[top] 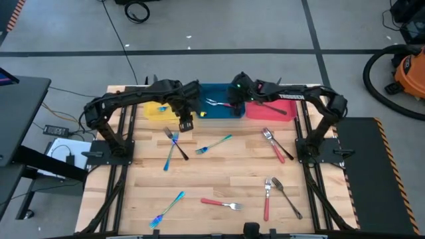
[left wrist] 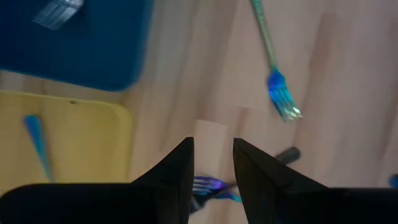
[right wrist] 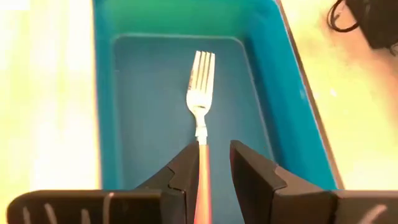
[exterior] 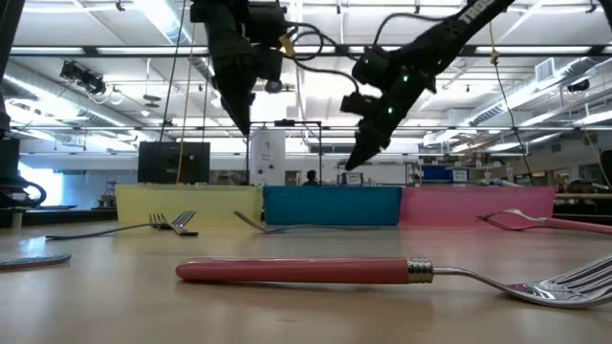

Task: Sort silverware by color (type)
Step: Put the pink fork into the blue bin

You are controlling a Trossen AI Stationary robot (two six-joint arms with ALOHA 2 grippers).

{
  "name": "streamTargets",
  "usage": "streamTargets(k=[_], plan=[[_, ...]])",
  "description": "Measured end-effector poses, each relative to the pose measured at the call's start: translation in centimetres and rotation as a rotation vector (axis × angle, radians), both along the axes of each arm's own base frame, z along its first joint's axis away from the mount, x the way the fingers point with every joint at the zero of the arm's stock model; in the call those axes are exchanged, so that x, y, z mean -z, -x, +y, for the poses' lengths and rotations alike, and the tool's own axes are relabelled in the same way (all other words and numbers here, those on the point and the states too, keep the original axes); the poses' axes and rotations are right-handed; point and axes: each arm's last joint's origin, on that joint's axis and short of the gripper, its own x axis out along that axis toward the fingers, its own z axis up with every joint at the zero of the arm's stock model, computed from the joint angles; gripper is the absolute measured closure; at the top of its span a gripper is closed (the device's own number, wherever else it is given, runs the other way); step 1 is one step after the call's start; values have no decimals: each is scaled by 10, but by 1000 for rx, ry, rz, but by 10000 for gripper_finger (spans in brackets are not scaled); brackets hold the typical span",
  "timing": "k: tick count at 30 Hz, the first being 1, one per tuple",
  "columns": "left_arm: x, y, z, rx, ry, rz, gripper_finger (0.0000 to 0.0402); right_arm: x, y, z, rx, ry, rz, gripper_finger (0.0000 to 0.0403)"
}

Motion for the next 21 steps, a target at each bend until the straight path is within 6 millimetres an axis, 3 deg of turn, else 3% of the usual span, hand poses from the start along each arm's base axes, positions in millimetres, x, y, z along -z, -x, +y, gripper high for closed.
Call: streamTargets(k=[14, 21], plan=[[4, 1, -65, 34, 84, 190, 290, -55, 23, 70, -15, -134, -33, 304], [9, -3, -92, 18, 79, 191, 290, -73, 38, 106, -51, -199, -18, 304]])
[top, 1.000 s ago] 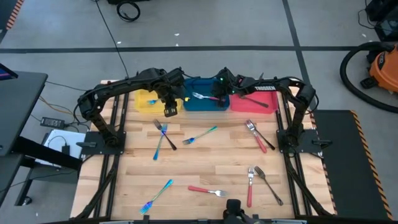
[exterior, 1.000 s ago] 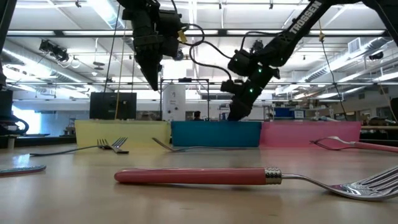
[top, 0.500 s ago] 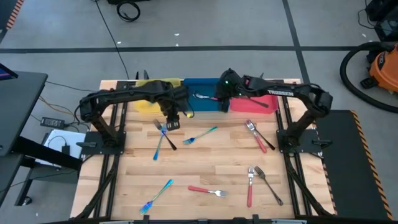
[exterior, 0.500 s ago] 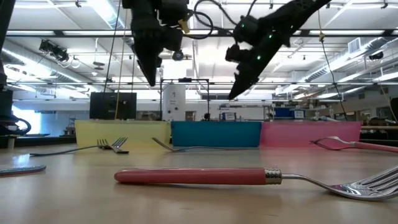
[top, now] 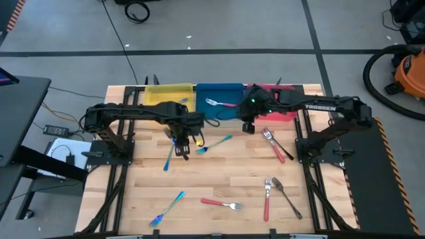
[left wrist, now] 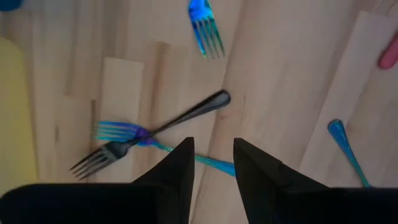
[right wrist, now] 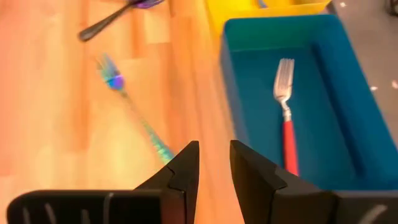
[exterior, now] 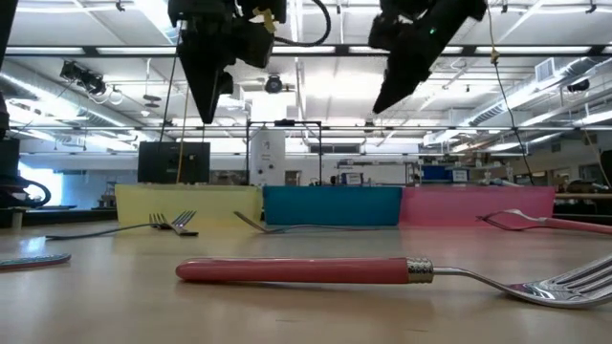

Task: Sort silverware by color (type)
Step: Put the pink fork into the blue bin

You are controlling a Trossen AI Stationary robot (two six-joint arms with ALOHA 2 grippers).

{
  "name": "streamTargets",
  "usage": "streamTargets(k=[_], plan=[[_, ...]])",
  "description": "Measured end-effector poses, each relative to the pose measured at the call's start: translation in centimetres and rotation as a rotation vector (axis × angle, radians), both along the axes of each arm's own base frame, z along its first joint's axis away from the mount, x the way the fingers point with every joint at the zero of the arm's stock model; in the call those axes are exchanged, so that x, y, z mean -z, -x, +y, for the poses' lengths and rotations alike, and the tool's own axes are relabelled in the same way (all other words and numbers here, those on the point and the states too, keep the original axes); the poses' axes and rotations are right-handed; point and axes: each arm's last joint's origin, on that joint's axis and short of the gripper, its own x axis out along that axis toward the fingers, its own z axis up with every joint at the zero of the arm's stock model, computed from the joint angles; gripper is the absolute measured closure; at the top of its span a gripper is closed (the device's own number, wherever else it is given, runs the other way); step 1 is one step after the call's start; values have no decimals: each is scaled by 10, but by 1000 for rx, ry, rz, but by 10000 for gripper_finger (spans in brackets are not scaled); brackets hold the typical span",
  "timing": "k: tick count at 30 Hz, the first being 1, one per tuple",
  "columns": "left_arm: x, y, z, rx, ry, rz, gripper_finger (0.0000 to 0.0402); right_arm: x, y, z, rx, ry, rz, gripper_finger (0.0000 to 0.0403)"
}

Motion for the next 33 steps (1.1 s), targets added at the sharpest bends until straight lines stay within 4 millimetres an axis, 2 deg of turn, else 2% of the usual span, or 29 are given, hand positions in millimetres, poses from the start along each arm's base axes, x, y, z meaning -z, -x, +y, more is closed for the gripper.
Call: streamTargets(k=[8, 12, 16, 21, 29, 33], plan=[[56, 12, -18, -102, 12, 77, 290, -5, 15, 31, -50, -59, 78, 304], [72, 17, -20, -167, 17, 93, 290, -2, 19, 41, -59, -87, 136, 304], [79, 17, -19, -215, 22, 81, 290, 4, 29, 50, -23, -144, 258, 304], [79, 13, -19, -241, 27, 36, 290, 15, 40, 60, 56, -210, 390, 304], [78, 2, -25, -202, 36, -78, 290, 51, 58, 78, 229, -262, 559, 304], [78, 2, -29, -134, 24, -83, 290, 69, 66, 82, 392, -288, 597, 304]])
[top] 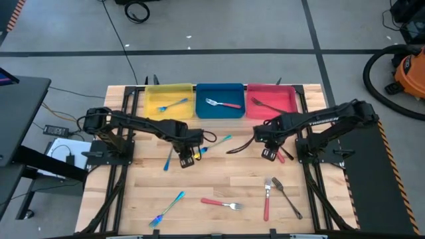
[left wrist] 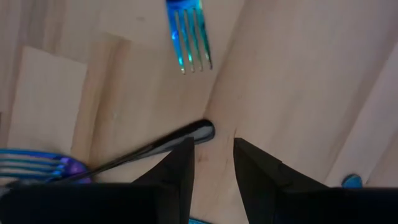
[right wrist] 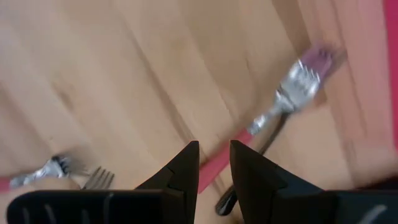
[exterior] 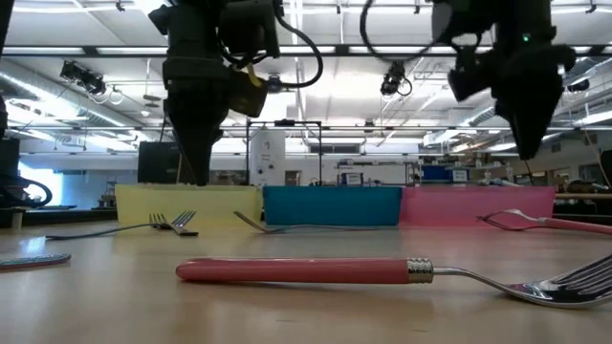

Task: Sort silverware by color (type)
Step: Put the pink fork into the blue bin

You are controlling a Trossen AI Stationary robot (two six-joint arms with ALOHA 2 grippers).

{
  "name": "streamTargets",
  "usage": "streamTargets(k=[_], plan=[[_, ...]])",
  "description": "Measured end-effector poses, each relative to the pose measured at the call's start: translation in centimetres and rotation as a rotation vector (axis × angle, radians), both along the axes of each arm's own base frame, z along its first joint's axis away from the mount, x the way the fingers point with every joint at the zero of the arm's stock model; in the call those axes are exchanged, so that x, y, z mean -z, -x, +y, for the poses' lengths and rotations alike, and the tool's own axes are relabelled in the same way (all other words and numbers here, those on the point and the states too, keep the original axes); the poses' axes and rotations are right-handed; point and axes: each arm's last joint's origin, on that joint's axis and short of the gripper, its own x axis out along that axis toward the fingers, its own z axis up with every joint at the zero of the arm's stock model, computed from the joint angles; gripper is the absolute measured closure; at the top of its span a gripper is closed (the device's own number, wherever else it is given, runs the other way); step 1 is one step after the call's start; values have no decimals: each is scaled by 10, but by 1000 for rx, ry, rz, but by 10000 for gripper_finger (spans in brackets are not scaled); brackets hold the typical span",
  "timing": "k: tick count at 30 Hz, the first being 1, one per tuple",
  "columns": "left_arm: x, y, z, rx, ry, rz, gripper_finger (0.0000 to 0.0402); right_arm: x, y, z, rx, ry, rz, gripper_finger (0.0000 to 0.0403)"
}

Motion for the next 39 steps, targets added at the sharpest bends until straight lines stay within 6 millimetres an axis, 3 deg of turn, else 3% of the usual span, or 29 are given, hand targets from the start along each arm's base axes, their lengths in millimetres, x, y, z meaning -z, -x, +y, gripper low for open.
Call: streamTargets(k=[14, 22, 39], plan=[[-1, -3, -6, 146, -32, -47, 290, 49, 29, 0, 248, 34, 158, 304], [-1, -3, -6, 179, -55, -48, 290, 56, 25, 1, 270, -20, 96, 304], [-1, -3, -6, 254, -75, -53, 290, 56, 18, -19, 377, 152, 3, 304]])
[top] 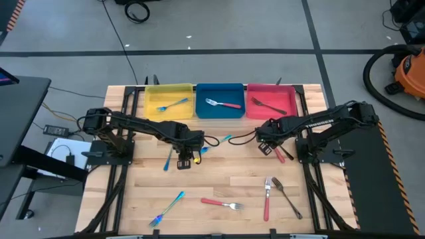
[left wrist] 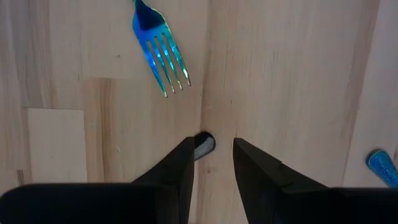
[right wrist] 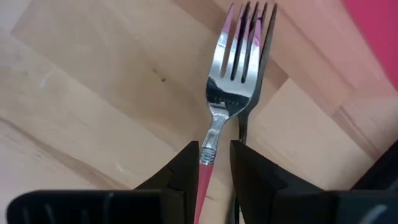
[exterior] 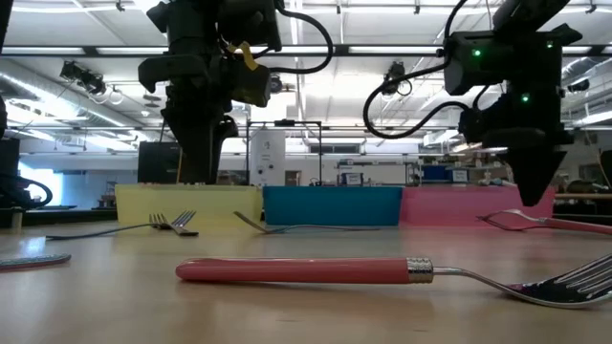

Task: Sort silverware by color (type)
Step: Put the pink fork into the blue bin

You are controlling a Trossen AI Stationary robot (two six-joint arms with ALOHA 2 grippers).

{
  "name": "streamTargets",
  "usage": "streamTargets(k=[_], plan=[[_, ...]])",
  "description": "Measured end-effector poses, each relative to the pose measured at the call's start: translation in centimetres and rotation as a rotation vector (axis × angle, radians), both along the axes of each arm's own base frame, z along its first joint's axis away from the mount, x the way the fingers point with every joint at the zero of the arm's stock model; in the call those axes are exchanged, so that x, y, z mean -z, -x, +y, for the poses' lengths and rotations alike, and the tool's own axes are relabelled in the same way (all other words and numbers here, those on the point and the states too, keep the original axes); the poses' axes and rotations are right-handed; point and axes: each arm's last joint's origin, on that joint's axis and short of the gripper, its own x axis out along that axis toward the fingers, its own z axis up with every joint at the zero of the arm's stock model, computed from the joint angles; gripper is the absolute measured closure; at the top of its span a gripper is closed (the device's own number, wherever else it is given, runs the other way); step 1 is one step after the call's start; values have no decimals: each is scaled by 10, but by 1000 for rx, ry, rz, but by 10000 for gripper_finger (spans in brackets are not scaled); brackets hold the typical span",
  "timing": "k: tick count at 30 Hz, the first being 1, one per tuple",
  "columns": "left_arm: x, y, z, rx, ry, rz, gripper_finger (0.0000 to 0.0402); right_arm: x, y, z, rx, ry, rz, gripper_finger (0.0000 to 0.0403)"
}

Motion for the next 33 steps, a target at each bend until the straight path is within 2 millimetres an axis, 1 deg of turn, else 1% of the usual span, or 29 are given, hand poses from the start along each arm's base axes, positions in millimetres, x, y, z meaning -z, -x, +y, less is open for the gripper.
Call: streamTargets(k=[4, 10, 19, 22, 25, 29, 33], plan=[[0, 0, 0, 0, 0, 0, 290, 0, 0, -2, -9, -12, 3, 304], [0, 0, 0, -4, 1, 0, 290, -1, -2, 0, -73, -127, -14, 304], [0, 0, 0, -4, 1, -3, 290, -1, -2, -1, -109, -125, -11, 300], [0, 0, 0, -4, 1, -4, 290, 0, -2, -1, -109, -126, -7, 291], [0, 0, 0, -4, 1, -4, 290, 5, 3, -1, -113, -110, 21, 276], [0, 0, 0, -4, 1, -4, 290, 14, 10, -3, -48, -68, 46, 252], [0, 0, 0, -3, 1, -4, 290, 19, 10, -5, -31, -68, 21, 239]])
